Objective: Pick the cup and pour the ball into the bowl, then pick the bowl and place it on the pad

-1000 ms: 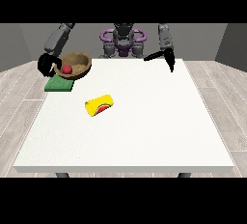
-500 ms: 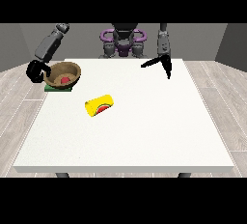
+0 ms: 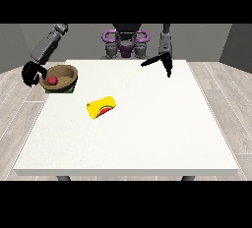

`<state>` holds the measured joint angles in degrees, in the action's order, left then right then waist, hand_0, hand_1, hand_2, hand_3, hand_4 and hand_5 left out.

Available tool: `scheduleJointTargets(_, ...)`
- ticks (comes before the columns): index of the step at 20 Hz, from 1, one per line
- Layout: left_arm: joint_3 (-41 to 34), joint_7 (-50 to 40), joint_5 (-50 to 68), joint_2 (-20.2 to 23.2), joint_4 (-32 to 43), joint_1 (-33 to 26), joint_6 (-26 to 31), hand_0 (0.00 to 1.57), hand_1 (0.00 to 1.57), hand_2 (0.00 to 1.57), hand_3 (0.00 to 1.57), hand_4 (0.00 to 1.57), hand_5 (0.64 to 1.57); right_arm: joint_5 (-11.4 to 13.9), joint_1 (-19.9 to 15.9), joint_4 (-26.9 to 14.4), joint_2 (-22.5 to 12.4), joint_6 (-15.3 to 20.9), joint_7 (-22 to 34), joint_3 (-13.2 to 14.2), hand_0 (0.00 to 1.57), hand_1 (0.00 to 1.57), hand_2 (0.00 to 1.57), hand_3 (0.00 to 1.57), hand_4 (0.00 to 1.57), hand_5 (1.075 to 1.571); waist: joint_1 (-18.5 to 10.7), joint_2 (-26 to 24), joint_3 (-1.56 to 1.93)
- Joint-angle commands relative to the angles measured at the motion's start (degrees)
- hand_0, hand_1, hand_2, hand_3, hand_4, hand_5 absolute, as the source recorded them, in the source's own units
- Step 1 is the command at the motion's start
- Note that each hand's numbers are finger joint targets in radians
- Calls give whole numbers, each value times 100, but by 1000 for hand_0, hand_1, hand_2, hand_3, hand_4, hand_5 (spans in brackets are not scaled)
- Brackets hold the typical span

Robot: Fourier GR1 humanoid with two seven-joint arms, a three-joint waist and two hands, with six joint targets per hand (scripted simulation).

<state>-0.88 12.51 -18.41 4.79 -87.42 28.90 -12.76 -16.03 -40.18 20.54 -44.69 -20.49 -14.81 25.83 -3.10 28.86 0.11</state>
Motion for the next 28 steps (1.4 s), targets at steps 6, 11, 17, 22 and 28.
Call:
scheduleJointTargets(6, -139, -273, 369, 108, -172, -319, 376, 0, 0, 0, 0, 0, 1566, -214, 56, -372, -228, -265, 633, 153, 1571, 1571, 1571, 263, 736, 1570, -13, -543, -7)
scheduleJointTargets(11, -115, -191, 390, 136, -288, -255, 433, 0, 0, 0, 0, 0, 1567, -29, -20, -271, -84, -116, 492, -35, 1571, 1571, 1571, 1023, 731, 1569, -155, -262, -5)
scheduleJointTargets(17, 117, -450, 249, 77, -617, -618, 470, 0, 0, 0, 0, 0, 1565, 357, 349, -421, -207, -98, 543, -353, 1571, 1571, 1571, 1318, 654, 1552, -110, -526, -5)
scheduleJointTargets(22, 75, -351, 189, 40, -996, -480, 272, 0, 0, 0, 0, 0, 1565, 401, 59, -397, -961, 301, 441, -192, 359, 359, 512, 616, 0, 1506, -19, 147, 1)
scheduleJointTargets(28, -109, -459, 415, 154, -1278, -720, 416, 0, 0, 0, 0, 0, 1566, 436, 142, -454, -776, 372, 254, -201, 0, 0, 375, 209, 0, 1481, -6, -45, -1)
